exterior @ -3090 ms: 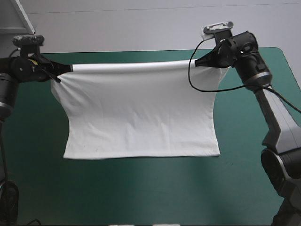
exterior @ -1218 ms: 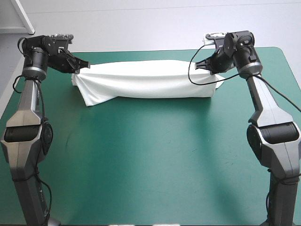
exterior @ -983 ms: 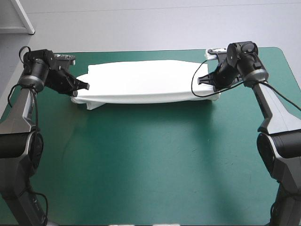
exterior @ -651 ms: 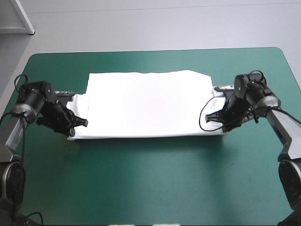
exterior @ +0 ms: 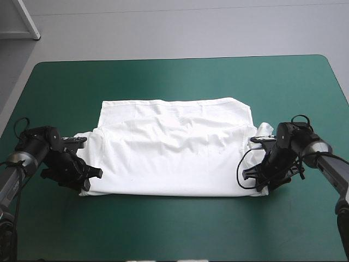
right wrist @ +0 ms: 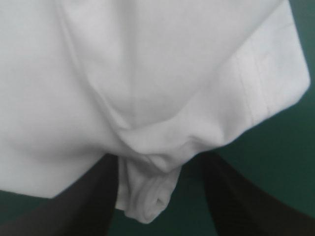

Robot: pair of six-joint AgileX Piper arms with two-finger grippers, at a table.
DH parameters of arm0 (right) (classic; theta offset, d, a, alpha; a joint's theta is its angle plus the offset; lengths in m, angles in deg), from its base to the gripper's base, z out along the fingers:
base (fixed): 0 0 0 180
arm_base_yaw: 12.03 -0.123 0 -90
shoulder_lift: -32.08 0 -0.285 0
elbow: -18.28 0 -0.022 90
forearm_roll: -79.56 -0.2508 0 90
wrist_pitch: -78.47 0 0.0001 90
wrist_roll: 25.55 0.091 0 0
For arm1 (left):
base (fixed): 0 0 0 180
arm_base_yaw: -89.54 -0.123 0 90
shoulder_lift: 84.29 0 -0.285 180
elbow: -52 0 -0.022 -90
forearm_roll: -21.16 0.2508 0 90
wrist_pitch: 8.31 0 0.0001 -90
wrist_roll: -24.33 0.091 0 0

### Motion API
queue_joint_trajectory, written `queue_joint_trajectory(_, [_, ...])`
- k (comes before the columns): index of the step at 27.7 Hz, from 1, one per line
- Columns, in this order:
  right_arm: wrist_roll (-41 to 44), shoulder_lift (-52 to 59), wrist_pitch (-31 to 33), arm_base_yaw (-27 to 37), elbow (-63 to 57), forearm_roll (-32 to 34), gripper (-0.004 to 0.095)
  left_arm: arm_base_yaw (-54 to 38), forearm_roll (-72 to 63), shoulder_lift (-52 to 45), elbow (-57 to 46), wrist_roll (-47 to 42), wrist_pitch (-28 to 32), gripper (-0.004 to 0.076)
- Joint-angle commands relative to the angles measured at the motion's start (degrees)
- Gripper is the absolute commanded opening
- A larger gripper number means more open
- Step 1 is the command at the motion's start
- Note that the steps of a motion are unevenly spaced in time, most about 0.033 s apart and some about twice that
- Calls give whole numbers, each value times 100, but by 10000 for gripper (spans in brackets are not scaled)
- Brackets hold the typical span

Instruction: Fold the cloth

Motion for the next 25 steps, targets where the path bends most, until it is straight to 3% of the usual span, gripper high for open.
queue_joint_trajectory(1, [-32, 267, -217, 57, 110, -23, 724, -6, -107, -204, 108, 108, -8, 479])
queue_joint_trajectory(4, [115, 417, -553, 57, 325, 16, 755, -6, -64, -204, 245, 107, 71, 579])
queue_joint_trajectory(8, [203, 585, -566, 68, 944, 241, 757, -6, -43, -225, 889, -6, 141, 568])
queue_joint_trajectory(14, [271, 637, -110, 68, 1779, 620, 751, -81, -15, -397, 1889, -157, 680, 563])
queue_joint_trajectory(21, [373, 637, 15, 68, 1821, 610, 751, -971, 46, -346, 1616, -302, 1319, 563])
queue_joint_trajectory(25, [373, 637, 22, 68, 1821, 569, 745, -1044, 129, -92, 1396, -370, 1349, 563])
